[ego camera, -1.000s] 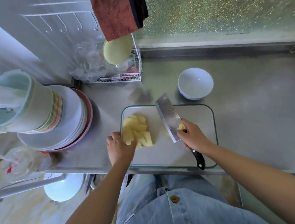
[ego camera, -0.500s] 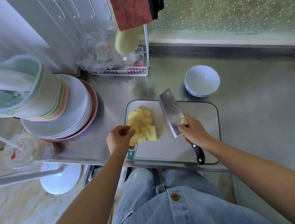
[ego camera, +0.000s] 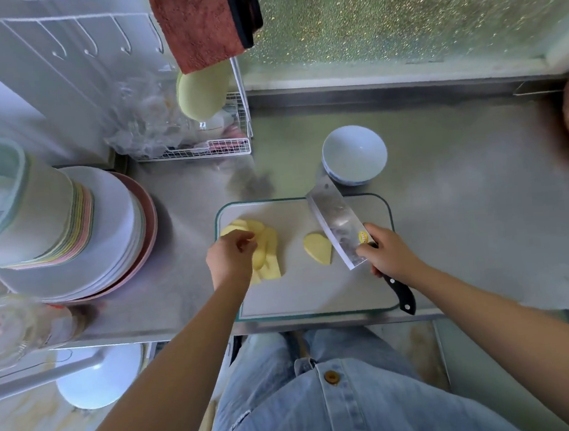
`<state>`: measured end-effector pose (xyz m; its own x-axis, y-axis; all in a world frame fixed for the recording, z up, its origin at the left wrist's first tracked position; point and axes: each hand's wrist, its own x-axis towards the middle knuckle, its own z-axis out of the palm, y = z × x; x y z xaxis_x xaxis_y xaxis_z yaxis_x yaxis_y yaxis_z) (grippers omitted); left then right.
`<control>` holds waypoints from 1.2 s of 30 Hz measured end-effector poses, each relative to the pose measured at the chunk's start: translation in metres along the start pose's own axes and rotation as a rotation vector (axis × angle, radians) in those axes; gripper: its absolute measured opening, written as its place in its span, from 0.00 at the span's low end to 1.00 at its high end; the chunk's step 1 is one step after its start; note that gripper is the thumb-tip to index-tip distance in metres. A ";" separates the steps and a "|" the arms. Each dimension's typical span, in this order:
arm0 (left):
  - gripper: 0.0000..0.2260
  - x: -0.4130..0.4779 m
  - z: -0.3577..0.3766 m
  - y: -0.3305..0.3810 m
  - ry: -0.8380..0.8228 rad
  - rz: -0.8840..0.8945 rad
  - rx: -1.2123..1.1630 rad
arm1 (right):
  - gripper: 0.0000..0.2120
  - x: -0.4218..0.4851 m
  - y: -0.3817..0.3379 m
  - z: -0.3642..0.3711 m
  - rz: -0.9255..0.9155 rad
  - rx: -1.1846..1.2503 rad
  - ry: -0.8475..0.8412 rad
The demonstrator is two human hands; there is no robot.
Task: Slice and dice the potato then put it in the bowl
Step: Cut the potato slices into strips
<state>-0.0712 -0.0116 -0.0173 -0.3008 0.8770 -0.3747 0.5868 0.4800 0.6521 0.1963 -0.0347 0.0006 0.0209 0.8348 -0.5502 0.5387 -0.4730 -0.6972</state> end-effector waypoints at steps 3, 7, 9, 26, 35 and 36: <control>0.07 0.002 -0.003 0.002 0.022 0.037 -0.061 | 0.08 -0.002 0.004 -0.001 -0.013 0.012 0.012; 0.07 0.005 0.005 0.009 0.003 -0.021 -0.354 | 0.09 0.000 0.009 -0.003 -0.024 -0.011 0.011; 0.07 0.006 0.014 0.015 -0.046 -0.038 -0.365 | 0.09 0.000 0.012 -0.006 -0.025 -0.025 0.013; 0.26 0.005 0.075 0.065 -0.468 0.735 0.588 | 0.12 -0.022 0.037 -0.023 0.008 0.019 0.061; 0.24 0.001 0.073 0.042 -0.402 0.777 0.719 | 0.15 -0.021 0.037 -0.018 -0.030 -0.002 0.051; 0.24 0.003 0.072 0.044 -0.419 0.778 0.715 | 0.15 -0.021 0.038 -0.017 -0.032 -0.008 0.049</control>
<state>0.0078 0.0098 -0.0373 0.5295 0.7892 -0.3111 0.8391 -0.4332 0.3290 0.2309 -0.0655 -0.0065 0.0450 0.8623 -0.5043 0.5462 -0.4439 -0.7103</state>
